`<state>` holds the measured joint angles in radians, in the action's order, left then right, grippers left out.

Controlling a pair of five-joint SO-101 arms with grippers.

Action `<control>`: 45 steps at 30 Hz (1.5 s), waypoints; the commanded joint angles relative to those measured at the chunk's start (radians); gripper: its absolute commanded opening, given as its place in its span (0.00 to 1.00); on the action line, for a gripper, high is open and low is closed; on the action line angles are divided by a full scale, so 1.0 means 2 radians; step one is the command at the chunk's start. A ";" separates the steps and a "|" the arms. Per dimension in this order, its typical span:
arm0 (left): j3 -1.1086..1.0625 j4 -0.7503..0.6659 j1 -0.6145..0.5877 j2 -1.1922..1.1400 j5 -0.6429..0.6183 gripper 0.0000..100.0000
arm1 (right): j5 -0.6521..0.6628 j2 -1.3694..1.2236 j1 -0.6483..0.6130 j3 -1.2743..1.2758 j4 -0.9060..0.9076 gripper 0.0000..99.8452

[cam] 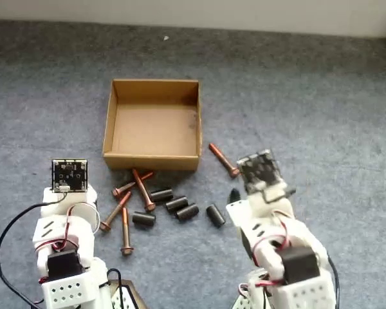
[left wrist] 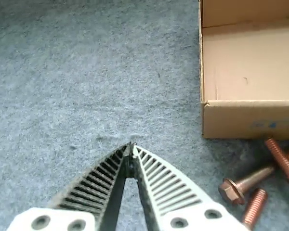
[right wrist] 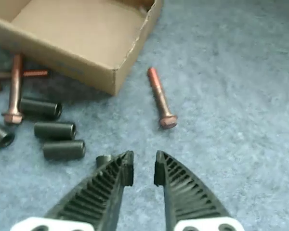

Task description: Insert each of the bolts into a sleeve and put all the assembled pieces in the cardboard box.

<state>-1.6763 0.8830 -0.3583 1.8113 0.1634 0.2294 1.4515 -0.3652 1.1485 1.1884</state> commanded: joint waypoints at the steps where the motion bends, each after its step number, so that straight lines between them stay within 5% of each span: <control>1: -0.010 0.002 -0.003 0.005 0.010 0.01 | 0.005 -0.158 -0.065 -0.048 0.002 0.08; 7: -0.010 0.004 -0.003 0.005 0.010 0.01 | -0.040 -0.297 -0.152 -0.052 -0.020 0.16; 15: -0.010 0.025 -0.005 0.005 0.008 0.17 | -0.020 -0.391 -0.155 -0.053 -0.094 0.21; 25: -0.010 0.025 -0.005 0.005 0.008 0.17 | -0.019 -0.488 -0.151 -0.052 -0.158 0.21; 36: -0.010 0.025 -0.005 0.005 0.008 0.17 | 0.027 -0.551 -0.143 -0.052 -0.176 0.01; 45: 0.000 0.023 -0.007 0.005 0.024 0.17 | -0.015 -0.482 -0.048 -0.049 -0.175 0.00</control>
<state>-1.6763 0.9306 -0.3583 1.8113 0.1772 0.2662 0.3744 -0.5554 1.0579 0.8523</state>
